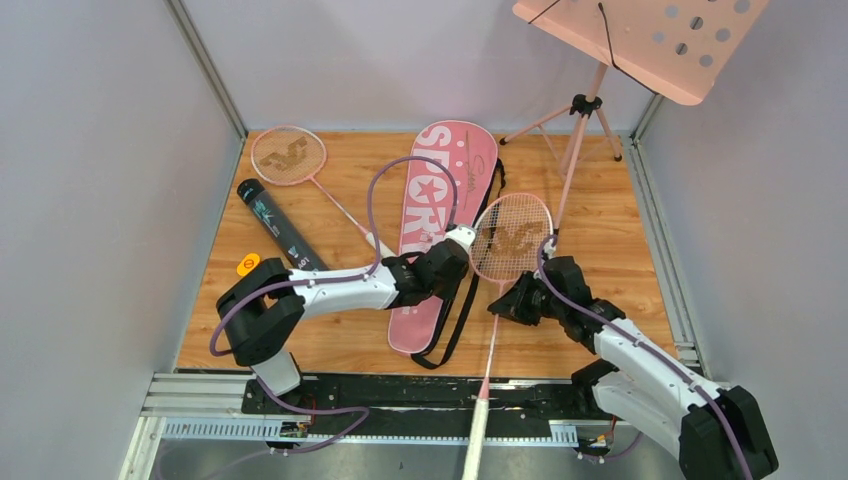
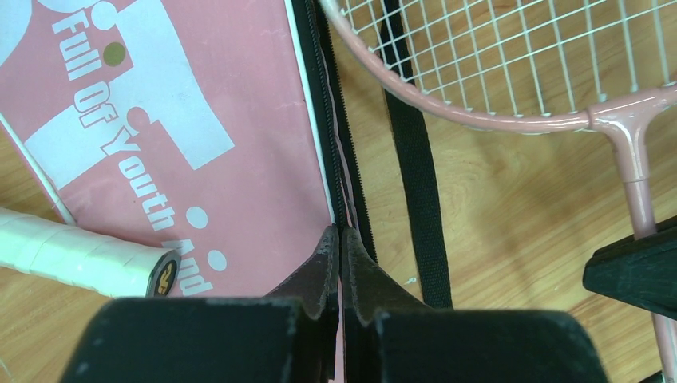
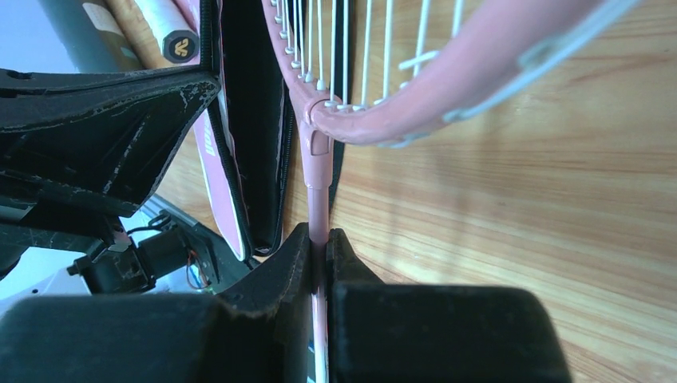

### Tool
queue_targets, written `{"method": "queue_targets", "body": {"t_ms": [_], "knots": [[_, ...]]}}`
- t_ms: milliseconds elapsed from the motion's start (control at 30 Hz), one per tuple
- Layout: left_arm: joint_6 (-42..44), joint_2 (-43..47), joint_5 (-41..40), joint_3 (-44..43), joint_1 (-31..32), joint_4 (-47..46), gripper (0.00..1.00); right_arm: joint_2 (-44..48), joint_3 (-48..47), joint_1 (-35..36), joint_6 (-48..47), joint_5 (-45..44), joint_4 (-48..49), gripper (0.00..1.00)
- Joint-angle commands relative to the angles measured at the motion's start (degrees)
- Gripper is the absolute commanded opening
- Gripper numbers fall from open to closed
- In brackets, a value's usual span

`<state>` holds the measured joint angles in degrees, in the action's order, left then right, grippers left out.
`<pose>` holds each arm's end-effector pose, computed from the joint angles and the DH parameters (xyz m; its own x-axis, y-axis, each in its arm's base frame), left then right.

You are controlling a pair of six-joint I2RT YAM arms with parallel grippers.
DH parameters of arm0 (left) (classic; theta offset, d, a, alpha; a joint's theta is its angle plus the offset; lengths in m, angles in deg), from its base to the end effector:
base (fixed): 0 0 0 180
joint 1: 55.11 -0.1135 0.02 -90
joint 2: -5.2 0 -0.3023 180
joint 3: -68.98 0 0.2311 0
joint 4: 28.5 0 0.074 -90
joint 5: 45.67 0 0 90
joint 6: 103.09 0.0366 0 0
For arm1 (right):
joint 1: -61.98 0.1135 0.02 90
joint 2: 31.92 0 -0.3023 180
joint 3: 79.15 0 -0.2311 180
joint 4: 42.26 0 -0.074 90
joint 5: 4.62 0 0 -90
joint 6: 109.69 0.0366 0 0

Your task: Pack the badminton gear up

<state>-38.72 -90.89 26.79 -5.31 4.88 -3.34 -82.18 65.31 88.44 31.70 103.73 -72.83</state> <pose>0.1801 -0.2897 0.2487 -0.6422 0.2873 -0.7106 0.4936 0.8643 -0.0966 0.1083 0.0668 0.2100 -0.8824 0.3893 -0.2642 0.1095 0.7161 0.6894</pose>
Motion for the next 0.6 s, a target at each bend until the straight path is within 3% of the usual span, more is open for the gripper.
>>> {"method": "queue_targets", "body": {"t_ms": [0,267,567], "knots": [[-0.6,4.4,-0.9,1.8,0.2,-6.2,0.0,-0.8,0.8,0.1,2.9,4.9,6.6,0.0],[0.8,5.5,0.1,4.0,0.2,-9.4,0.0,-2.8,1.8,0.2,3.9,7.0,9.0,0.0],[4.3,6.6,2.8,5.9,0.3,-12.6,0.0,-10.2,1.7,1.6,-0.4,16.6,21.2,0.0]]}}
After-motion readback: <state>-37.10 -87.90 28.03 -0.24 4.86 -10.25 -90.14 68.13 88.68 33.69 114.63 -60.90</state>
